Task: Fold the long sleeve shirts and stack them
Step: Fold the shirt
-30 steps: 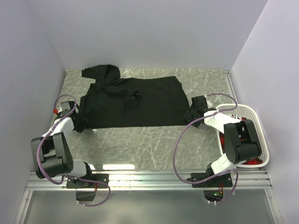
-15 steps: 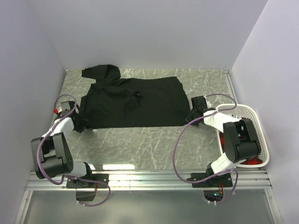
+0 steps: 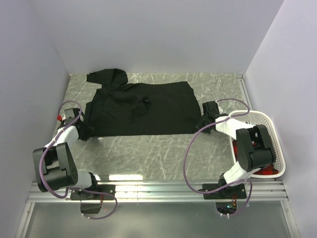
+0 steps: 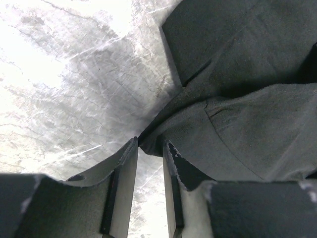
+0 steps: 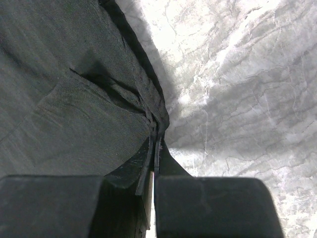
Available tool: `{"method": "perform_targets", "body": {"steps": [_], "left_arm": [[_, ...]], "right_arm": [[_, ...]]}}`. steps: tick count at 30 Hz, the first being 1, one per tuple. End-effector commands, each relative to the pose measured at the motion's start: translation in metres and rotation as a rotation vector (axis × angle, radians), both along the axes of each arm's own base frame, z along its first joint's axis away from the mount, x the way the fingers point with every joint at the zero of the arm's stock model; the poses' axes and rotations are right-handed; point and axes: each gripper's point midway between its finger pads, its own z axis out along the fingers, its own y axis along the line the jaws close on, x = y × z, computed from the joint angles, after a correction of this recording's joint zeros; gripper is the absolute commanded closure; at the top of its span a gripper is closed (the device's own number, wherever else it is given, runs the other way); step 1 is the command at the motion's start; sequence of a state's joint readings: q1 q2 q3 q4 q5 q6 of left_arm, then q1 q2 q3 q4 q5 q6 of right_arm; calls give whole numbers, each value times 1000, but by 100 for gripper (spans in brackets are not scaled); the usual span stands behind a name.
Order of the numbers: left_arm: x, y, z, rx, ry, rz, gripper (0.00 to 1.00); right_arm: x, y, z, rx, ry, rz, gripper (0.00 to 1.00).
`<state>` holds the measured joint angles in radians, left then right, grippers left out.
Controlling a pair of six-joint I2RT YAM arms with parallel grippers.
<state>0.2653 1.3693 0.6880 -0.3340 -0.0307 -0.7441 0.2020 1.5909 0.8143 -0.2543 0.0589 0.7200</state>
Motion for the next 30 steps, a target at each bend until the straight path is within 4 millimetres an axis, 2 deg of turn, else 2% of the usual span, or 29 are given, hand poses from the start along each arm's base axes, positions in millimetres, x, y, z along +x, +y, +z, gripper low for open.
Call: {"method": "perform_targets", "body": {"steps": [1, 13, 18, 21, 22, 30], "left_arm": [[1, 1, 2, 11, -20, -17, 67], [-5, 8, -6, 43, 39, 2, 74], [-5, 10, -9, 47, 55, 0, 82], [-2, 11, -7, 57, 54, -11, 94], [0, 14, -5, 69, 49, -10, 100], [2, 48, 12, 240, 114, 22, 100]], "right_arm": [[12, 2, 10, 8, -34, 8, 100], [14, 3, 11, 14, -42, 12, 100], [14, 3, 11, 16, -41, 12, 100], [14, 3, 12, 13, -43, 14, 100], [14, 3, 13, 7, -46, 17, 100], [19, -19, 26, -98, -52, -5, 100]]}}
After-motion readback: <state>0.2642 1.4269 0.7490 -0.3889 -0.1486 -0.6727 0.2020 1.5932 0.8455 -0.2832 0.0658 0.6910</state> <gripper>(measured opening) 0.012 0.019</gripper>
